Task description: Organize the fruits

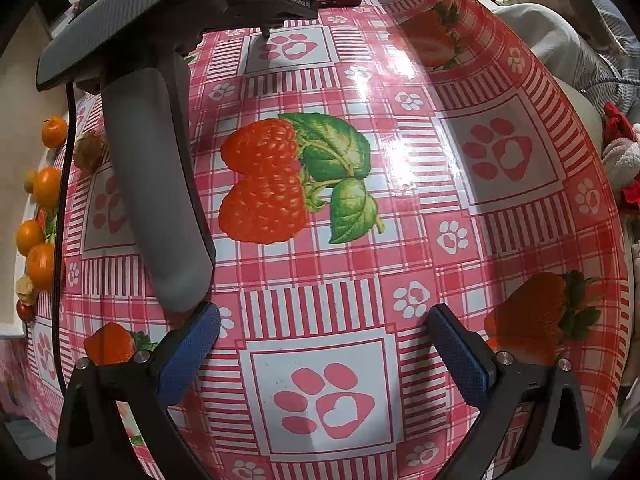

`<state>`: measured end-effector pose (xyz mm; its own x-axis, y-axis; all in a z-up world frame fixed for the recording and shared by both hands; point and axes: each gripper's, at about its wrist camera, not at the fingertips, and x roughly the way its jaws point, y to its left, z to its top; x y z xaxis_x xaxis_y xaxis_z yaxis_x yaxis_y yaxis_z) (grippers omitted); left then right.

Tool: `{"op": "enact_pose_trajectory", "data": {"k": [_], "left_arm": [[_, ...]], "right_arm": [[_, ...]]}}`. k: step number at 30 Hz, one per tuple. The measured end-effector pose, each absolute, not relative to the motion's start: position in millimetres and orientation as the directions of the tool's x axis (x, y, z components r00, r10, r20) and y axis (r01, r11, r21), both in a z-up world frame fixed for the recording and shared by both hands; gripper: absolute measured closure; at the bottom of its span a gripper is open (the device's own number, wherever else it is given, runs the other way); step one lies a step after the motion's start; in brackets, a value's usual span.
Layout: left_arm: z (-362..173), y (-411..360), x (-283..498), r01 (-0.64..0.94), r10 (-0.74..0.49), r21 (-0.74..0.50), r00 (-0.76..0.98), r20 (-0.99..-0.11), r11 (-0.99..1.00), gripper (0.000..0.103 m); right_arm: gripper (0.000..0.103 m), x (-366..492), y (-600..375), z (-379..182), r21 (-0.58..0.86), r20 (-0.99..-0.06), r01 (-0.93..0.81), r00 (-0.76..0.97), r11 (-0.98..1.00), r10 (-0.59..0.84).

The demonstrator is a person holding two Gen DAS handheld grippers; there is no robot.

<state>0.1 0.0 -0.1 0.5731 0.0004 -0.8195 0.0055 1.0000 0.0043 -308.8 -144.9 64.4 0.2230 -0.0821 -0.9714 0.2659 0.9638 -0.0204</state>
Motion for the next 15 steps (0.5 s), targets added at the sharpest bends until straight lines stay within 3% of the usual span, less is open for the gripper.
{"op": "enact_pose_trajectory", "data": {"k": [15], "left_arm": [[-0.1, 0.0, 0.2, 0.005, 0.0, 0.004, 0.573, -0.819, 1.0, 0.0]], "right_arm": [[0.0, -309.1, -145.1, 65.4, -0.017, -0.971, 0.269, 0.223, 0.963, -0.08]]}}
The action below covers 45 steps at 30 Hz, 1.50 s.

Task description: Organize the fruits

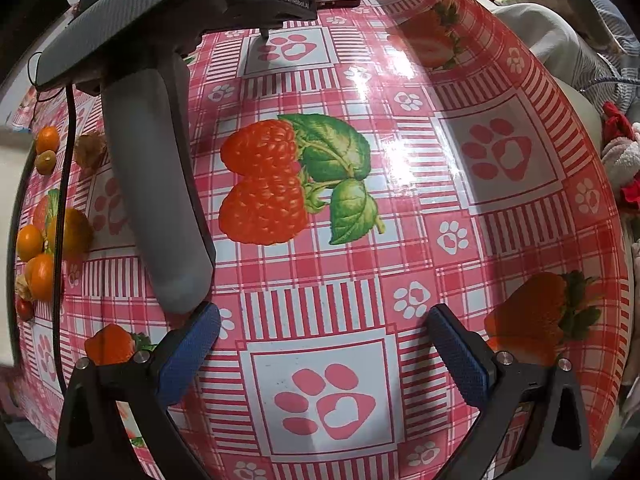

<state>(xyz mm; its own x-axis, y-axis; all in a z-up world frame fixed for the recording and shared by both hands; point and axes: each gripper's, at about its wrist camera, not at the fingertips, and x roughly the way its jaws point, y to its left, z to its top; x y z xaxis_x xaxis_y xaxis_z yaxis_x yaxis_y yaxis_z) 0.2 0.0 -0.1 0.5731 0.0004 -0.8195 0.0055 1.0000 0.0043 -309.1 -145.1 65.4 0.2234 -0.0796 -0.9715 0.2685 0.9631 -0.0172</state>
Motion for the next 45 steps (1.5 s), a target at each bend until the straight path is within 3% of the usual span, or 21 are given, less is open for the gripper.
{"op": "enact_pose_trajectory", "data": {"k": [25, 45], "left_arm": [[0.0, -0.1, 0.0, 0.005, 0.0, 0.004, 0.573, -0.82, 1.0, 0.0], [1.4, -0.6, 0.0, 0.054, -0.015, 0.017, 0.551, -0.835, 0.998, 0.0]], "right_arm": [[0.0, -308.2, -145.5, 64.9, -0.016, -0.971, 0.268, 0.224, 0.963, -0.078], [0.0, -296.5, -148.6, 62.0, -0.025, -0.991, 0.261, 0.119, 0.965, -0.058]]}}
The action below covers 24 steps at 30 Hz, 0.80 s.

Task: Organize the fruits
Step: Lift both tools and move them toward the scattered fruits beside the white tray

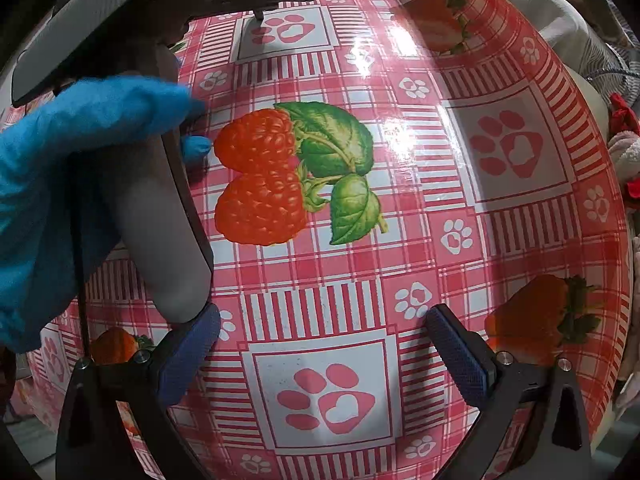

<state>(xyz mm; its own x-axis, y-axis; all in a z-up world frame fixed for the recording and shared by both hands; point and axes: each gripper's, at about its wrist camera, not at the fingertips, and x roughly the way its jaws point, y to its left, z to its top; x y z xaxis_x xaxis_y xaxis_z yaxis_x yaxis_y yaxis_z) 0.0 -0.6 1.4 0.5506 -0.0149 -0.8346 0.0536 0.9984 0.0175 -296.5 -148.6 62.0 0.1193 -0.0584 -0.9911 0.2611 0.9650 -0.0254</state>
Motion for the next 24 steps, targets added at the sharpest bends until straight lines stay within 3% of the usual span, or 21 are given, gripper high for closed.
{"op": "enact_pose_trajectory", "data": {"k": [9, 16, 24], "left_arm": [[9.3, -1.6, 13.6, 0.292, -0.086, -0.006, 0.26, -0.962, 0.957, 0.0], [85.1, 62.3, -16.5, 0.344, -0.256, -0.149, 0.293, -0.921, 0.927, 0.0], [102.0, 142.7, -59.2, 0.331, -0.185, -0.097, 0.245, -0.952, 0.939, 0.0]], "right_arm": [[0.0, -298.4, -149.2, 61.0, -0.02, -0.989, 0.258, 0.136, 0.966, -0.057], [0.0, -304.3, -147.0, 61.5, -0.017, -0.988, 0.241, 0.148, 0.97, -0.054], [0.0, -297.4, -149.1, 61.2, -0.031, -0.994, 0.239, 0.097, 0.971, -0.056]]}}
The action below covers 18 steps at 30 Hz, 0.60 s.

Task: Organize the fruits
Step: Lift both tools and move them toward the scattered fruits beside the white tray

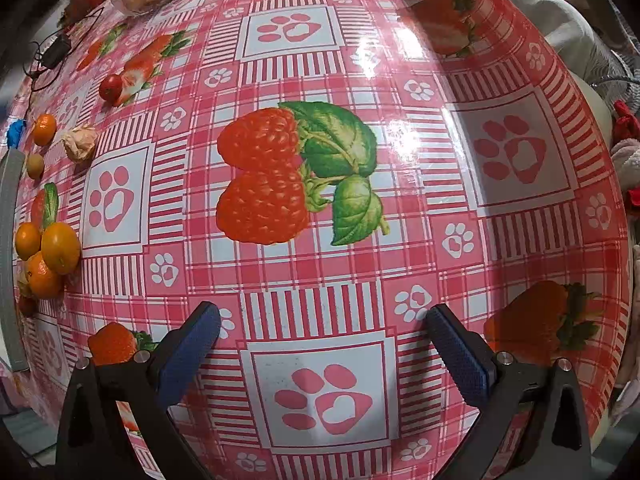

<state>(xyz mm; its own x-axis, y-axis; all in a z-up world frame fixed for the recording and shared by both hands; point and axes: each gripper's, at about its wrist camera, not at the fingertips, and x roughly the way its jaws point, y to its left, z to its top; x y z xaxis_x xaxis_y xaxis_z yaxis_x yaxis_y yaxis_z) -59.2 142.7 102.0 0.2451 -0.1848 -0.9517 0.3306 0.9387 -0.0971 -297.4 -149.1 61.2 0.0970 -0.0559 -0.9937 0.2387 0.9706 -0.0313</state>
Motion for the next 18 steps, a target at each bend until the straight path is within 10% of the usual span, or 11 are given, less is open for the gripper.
{"op": "enact_pose_trajectory", "data": {"k": [18], "left_arm": [[111.9, 297.9, -131.2, 0.329, -0.078, -0.064, 0.028, -0.997, 0.942, 0.0]], "right_arm": [[0.0, -343.6, -65.6, 122.7, 0.089, -0.991, 0.328, -0.064, 0.94, 0.116]]}}
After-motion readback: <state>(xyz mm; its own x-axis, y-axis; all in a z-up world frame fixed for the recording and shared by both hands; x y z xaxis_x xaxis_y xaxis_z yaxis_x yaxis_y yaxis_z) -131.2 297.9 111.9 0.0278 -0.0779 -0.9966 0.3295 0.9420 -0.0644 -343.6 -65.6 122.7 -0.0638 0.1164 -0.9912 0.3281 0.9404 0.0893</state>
